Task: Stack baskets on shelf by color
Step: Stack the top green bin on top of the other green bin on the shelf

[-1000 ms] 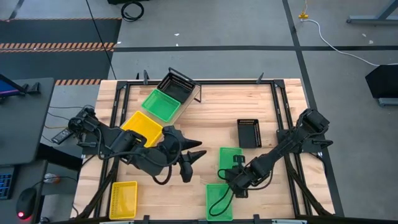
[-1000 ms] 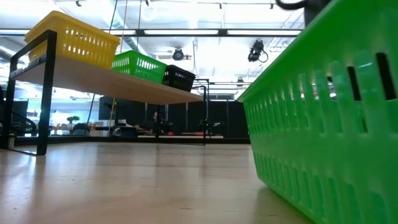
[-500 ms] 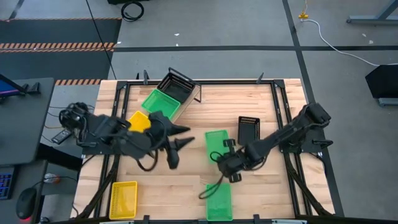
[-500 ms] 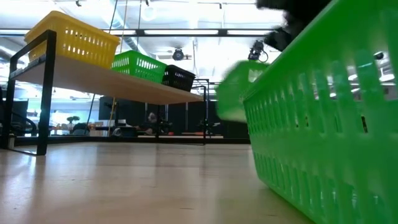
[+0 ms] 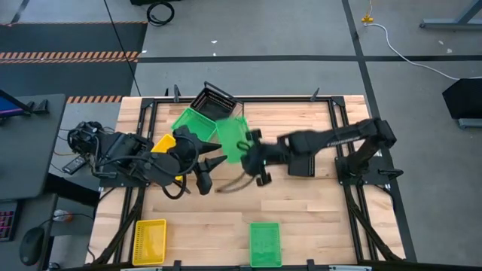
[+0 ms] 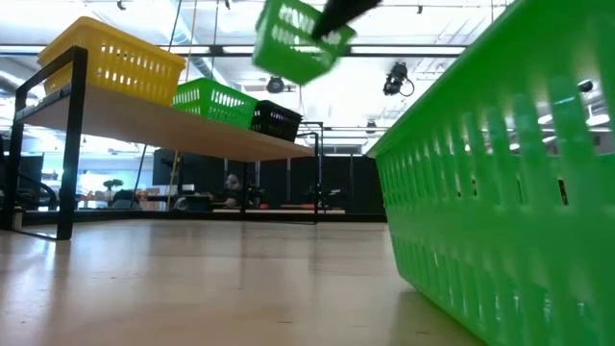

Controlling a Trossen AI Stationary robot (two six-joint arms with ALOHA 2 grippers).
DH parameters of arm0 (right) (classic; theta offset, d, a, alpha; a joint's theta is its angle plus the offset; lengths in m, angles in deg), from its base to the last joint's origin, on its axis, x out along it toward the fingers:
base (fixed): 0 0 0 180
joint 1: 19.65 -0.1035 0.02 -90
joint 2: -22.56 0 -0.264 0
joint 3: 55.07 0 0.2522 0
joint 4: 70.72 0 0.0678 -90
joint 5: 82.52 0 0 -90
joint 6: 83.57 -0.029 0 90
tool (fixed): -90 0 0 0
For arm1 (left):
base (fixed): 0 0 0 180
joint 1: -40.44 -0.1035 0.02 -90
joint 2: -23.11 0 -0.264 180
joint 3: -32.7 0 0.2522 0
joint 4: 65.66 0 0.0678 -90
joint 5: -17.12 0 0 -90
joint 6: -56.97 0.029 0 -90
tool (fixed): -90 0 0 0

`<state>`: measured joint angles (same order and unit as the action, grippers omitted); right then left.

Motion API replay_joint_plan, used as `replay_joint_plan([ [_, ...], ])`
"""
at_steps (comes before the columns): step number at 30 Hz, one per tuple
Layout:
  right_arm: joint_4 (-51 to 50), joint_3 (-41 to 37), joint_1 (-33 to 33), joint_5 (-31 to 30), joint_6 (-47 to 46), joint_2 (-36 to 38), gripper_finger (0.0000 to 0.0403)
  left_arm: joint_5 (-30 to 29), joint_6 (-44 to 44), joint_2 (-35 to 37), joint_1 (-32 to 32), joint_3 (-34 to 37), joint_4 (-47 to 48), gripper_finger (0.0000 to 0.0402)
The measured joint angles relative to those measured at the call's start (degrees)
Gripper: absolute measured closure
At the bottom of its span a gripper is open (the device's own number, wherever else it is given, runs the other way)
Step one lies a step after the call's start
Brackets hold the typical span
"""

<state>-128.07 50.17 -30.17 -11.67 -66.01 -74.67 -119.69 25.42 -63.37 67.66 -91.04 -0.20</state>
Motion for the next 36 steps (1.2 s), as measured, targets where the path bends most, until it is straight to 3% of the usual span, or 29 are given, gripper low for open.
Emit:
replay_joint_plan([
  [5,1.8,6.9,4.5,2.5,6.0,0.1,0.0394,-2.3,-2.7,0.0,0.0,0.0,-0.8,0.0230],
  [10,6.9,8.6,8.3,6.5,13.0,0.1,0.0389,-4.6,-5.1,0.0,0.0,0.0,-1.4,0.0230],
  [23,19.5,4.4,17.5,18.6,21.5,-0.3,0.0389,-4.6,-5.1,0.5,-1.3,0.0,-2.1,0.0230],
  [31,23.0,1.2,19.8,31.6,26.6,-0.3,0.0391,-4.2,3.7,0.7,-2.3,0.0,-11.4,0.0230],
  [36,25.2,0.0,21.3,36.7,26.6,-0.3,0.0391,-4.2,6.6,0.7,-2.3,0.0,-16.4,0.0230],
])
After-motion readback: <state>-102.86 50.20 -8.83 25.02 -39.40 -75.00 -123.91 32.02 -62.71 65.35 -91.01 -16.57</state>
